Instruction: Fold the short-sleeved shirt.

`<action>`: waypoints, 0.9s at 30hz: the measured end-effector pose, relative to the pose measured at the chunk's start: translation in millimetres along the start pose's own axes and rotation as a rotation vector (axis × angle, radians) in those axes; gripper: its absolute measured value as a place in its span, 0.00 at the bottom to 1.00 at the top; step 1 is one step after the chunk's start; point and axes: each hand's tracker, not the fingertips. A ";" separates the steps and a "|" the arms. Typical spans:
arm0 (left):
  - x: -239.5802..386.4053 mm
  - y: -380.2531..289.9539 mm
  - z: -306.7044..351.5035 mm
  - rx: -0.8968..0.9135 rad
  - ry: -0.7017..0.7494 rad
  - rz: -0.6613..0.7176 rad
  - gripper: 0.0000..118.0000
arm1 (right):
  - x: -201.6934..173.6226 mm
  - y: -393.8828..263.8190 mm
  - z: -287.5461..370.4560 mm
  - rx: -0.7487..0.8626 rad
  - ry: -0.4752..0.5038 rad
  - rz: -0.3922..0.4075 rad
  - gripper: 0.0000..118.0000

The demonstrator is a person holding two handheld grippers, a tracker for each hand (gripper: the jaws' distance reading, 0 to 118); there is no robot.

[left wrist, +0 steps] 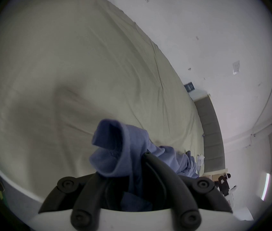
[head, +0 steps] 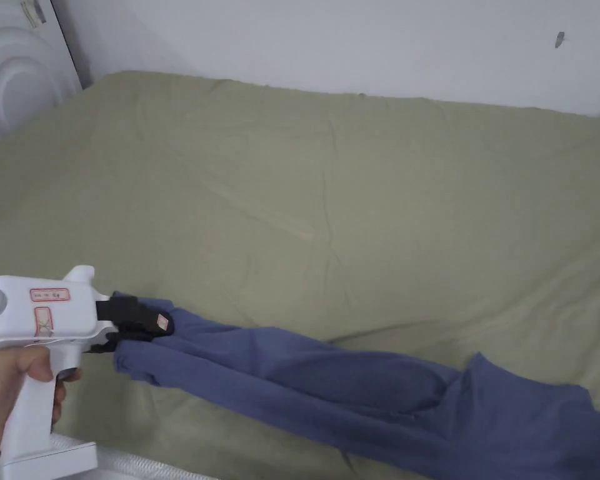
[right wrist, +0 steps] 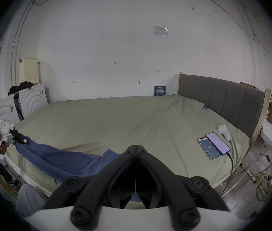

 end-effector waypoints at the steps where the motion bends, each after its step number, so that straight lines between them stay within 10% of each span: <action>1: 4.9 -1.5 5.1 -0.011 0.017 -0.031 0.05 | 0.0 1.0 -0.1 0.001 0.005 0.003 0.00; 13: 180.1 -61.5 -12.7 -0.024 0.211 -0.431 0.05 | 16.6 -6.3 7.9 0.004 -0.003 0.012 0.00; 23: 270.7 -142.7 -149.7 -0.179 0.270 -0.685 0.06 | 38.1 -22.3 9.9 -0.038 -0.027 -0.022 0.00; 25: 274.5 -160.5 -180.4 -0.190 0.310 -0.736 0.34 | 36.7 -24.9 9.9 -0.034 -0.042 0.014 0.00; 26: 273.6 -168.4 -195.2 -0.208 0.309 -0.769 0.83 | 36.9 -25.2 10.3 -0.035 -0.039 0.014 0.00; 27: 272.9 -177.2 -207.9 -0.243 0.322 -0.803 1.00 | 37.8 -25.0 10.9 -0.037 -0.031 0.008 0.00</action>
